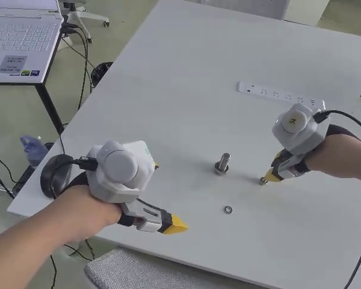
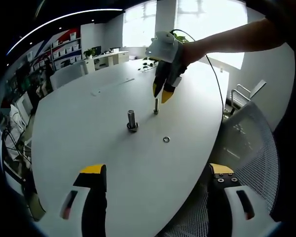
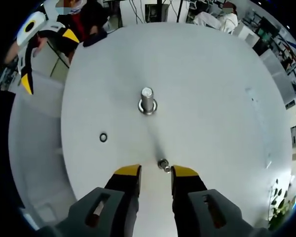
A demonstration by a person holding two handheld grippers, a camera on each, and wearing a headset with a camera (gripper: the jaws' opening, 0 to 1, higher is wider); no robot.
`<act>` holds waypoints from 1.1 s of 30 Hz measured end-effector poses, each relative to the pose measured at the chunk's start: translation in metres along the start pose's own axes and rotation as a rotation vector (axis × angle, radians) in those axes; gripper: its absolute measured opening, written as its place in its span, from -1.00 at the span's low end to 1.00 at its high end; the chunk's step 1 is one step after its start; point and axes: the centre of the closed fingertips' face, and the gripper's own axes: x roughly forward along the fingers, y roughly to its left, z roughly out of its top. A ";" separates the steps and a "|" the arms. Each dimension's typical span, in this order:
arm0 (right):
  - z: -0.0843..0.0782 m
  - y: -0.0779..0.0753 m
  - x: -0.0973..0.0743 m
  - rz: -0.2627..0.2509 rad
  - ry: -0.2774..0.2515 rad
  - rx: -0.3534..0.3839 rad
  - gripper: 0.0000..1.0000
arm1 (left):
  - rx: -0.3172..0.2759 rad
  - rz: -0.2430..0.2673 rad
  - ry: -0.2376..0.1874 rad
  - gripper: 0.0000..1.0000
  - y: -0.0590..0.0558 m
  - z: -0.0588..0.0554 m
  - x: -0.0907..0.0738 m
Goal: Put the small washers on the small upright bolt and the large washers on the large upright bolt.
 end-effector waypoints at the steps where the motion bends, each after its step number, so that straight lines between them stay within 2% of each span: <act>1: 0.001 0.001 -0.001 -0.001 -0.003 -0.001 -0.49 | 0.002 -0.001 -0.002 0.67 0.000 0.001 0.000; 4: 0.003 0.000 0.001 0.001 -0.008 0.001 -0.49 | 0.004 -0.006 -0.005 0.67 -0.001 0.002 0.000; 20: 0.012 0.035 0.001 0.032 -0.019 -0.036 -0.49 | 0.002 -0.014 -0.001 0.67 -0.006 -0.001 0.000; 27: 0.015 0.055 0.007 0.055 -0.019 -0.066 -0.49 | 0.000 -0.014 0.001 0.67 -0.007 -0.002 -0.001; 33: 0.014 0.063 0.015 0.077 -0.016 -0.081 -0.49 | 0.004 -0.015 -0.005 0.68 -0.008 -0.001 0.000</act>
